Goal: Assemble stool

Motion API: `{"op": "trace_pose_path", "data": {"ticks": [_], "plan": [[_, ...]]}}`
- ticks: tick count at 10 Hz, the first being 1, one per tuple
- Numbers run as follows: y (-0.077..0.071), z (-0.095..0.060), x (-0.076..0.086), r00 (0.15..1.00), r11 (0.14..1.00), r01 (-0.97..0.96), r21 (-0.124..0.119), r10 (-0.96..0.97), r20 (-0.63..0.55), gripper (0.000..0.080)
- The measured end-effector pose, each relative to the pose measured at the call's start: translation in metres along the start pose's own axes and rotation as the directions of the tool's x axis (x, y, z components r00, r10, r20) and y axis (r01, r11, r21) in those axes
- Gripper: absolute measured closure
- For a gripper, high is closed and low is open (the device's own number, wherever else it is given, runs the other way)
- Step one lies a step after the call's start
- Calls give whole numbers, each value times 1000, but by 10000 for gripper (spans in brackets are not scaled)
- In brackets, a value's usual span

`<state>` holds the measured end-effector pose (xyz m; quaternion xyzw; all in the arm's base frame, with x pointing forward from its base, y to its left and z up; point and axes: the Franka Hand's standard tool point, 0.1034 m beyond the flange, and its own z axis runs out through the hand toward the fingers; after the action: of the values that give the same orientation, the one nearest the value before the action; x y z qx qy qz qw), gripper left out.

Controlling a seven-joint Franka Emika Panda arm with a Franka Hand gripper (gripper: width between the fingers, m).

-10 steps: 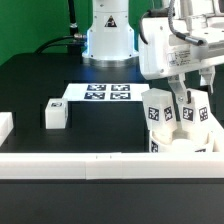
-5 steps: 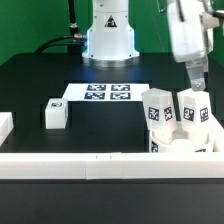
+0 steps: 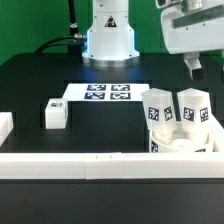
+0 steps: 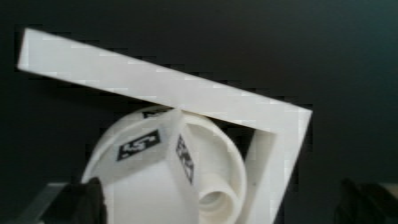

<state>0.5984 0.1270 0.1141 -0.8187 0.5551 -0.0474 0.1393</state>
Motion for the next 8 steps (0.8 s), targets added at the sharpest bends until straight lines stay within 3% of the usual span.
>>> {"op": "trace_pose_path", "data": {"ticks": [3,4,6,8], "plan": [[1,1,2,962,962,274,-8,-274,-5,151],[3,2,0,865,864,501,-39,-502,-2,151],[2,6,-13,687,679,726,-105,-720,94,151],[-3,5,-10,510,502,860,-97,-851,121,151]]}}
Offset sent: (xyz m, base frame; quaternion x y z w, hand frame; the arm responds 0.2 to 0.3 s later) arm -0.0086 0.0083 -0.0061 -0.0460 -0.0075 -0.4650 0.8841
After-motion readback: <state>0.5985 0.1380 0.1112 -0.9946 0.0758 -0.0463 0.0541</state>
